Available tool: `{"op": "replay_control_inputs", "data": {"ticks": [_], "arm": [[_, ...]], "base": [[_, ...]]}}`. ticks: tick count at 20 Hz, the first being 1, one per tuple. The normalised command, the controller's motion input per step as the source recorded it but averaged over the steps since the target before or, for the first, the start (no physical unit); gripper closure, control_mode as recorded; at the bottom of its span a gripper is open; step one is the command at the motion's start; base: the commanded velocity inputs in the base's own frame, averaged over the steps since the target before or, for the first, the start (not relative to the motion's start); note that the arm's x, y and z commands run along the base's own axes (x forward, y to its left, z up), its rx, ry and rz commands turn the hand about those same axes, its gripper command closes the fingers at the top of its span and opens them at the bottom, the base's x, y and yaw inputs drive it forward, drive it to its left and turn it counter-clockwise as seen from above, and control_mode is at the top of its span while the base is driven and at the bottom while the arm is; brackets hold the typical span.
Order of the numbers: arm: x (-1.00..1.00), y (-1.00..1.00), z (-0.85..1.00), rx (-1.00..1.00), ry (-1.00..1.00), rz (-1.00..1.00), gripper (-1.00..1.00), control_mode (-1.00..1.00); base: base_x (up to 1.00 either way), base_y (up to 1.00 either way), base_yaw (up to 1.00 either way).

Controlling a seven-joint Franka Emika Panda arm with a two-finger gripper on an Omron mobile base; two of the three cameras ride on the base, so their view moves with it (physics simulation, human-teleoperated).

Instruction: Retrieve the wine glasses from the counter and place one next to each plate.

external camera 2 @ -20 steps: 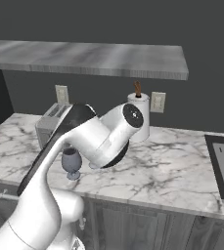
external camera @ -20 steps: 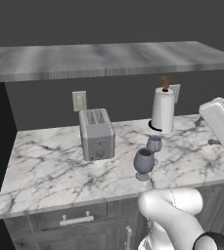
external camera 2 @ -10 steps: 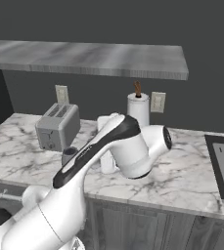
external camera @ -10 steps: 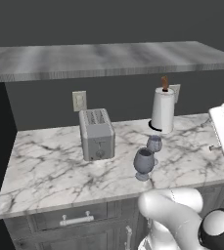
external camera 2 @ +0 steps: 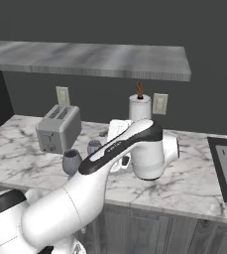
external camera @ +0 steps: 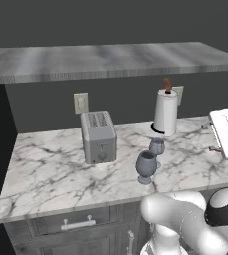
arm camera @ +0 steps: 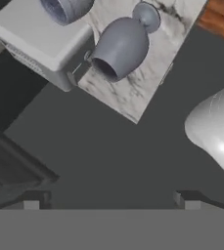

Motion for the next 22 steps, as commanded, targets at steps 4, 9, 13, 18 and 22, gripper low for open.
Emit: {"op": "replay_control_inputs", "data": {"ticks": [4, 9, 13, 18, 22], "arm": [[0.36, 0.00, -0.22, 0.27, 0.16, 0.00, -1.00, -1.00], [0.32, 0.00, -0.33, 0.18, 0.32, 0.00, -1.00, -1.00], [0.32, 0.00, -0.29, 0.11, 0.41, 0.00, -1.00, -1.00], [0.17, 0.00, -0.10, 0.04, 0.27, -0.03, -1.00, -1.00], [0.08, 0.02, -0.19, -0.01, 0.06, -0.06, -1.00, -1.00]], "base": [[0.00, 0.00, 0.00], [0.00, 0.00, 0.00], [0.00, 0.00, 0.00], [0.00, 0.00, 0.00], [0.00, 0.00, 0.00]]}}
